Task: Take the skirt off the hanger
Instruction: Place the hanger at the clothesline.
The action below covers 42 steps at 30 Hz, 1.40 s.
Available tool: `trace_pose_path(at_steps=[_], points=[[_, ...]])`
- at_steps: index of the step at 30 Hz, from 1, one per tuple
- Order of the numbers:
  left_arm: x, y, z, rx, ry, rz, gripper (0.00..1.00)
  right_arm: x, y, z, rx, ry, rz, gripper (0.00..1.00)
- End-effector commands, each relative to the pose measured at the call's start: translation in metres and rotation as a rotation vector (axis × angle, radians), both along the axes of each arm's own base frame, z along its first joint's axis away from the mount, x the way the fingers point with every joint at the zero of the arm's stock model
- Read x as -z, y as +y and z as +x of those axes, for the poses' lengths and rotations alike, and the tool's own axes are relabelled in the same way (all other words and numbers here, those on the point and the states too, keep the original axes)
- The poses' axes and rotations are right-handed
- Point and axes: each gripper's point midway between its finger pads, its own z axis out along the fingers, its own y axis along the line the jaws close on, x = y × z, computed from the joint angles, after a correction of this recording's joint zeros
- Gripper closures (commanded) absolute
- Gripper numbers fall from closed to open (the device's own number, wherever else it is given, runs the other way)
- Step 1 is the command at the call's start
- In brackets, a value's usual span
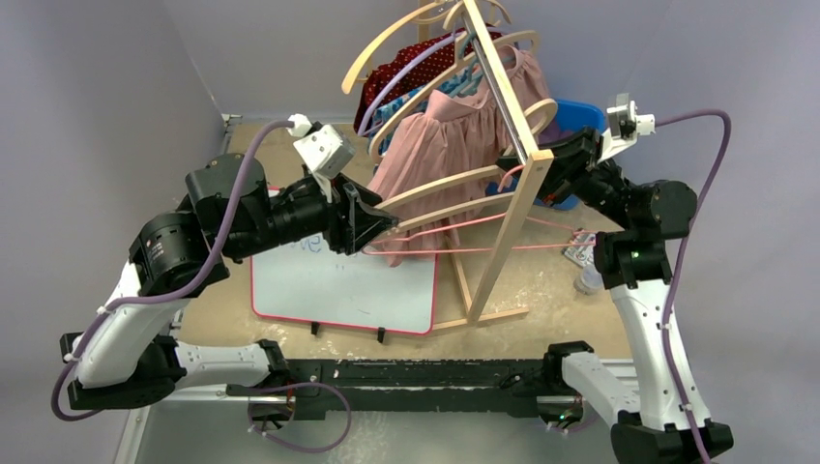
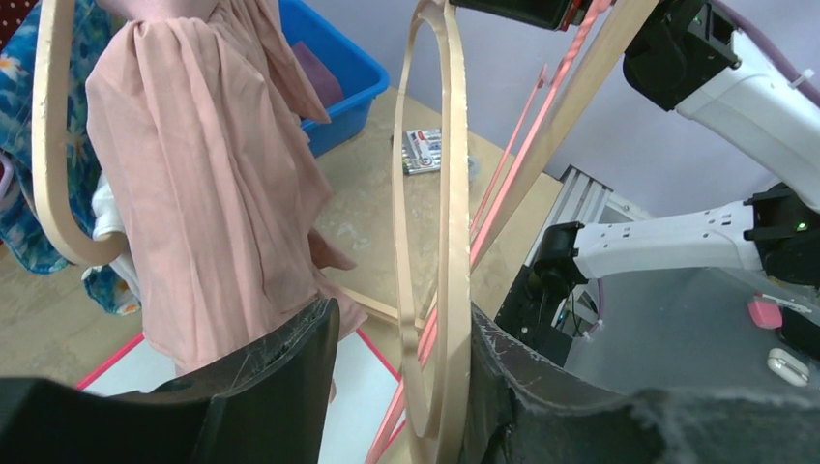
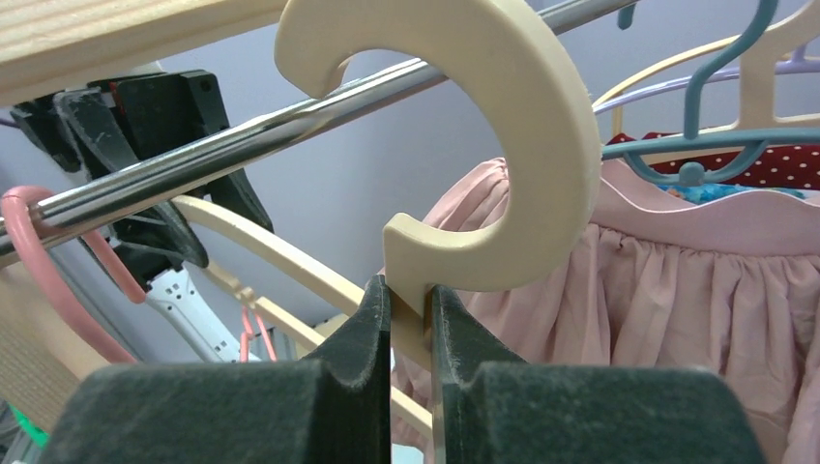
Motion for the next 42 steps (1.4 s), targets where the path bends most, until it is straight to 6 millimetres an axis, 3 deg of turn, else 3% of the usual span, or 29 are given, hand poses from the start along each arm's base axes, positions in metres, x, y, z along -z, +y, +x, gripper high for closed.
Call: trace_pose_path(at_steps=[1,4,7,11,23,26,33,42], points=[[-0.012,0.012,0.001,-0.044,-0.031,-0.055,0.56,-0.013,0.005,-0.017,-0.074,-0.077,-0.016,1.00],[-0.013,0.015,-0.003,-0.035,-0.037,-0.075,0.57,-0.010,0.006,-0.016,-0.094,-0.064,-0.032,1.00],[-0.014,0.015,-0.004,-0.031,-0.038,-0.083,0.67,-0.006,0.009,-0.019,-0.123,-0.061,-0.049,1.00],[-0.018,0.016,-0.003,-0.033,-0.049,-0.093,0.72,-0.006,0.012,-0.025,-0.165,-0.082,-0.076,1.00],[-0.040,0.027,-0.010,-0.031,-0.088,-0.153,0.97,-0.005,0.016,-0.017,-0.200,-0.099,-0.136,0.94],[-0.042,0.034,-0.012,-0.044,-0.089,-0.154,0.99,-0.002,0.017,-0.018,-0.222,-0.105,-0.155,0.92],[-0.050,0.037,-0.016,-0.030,-0.099,-0.179,1.00,0.001,0.021,-0.017,-0.268,-0.108,-0.185,0.77],[-0.031,0.039,-0.018,-0.033,-0.070,-0.156,1.00,0.007,0.019,-0.004,-0.199,-0.088,-0.209,0.71]])
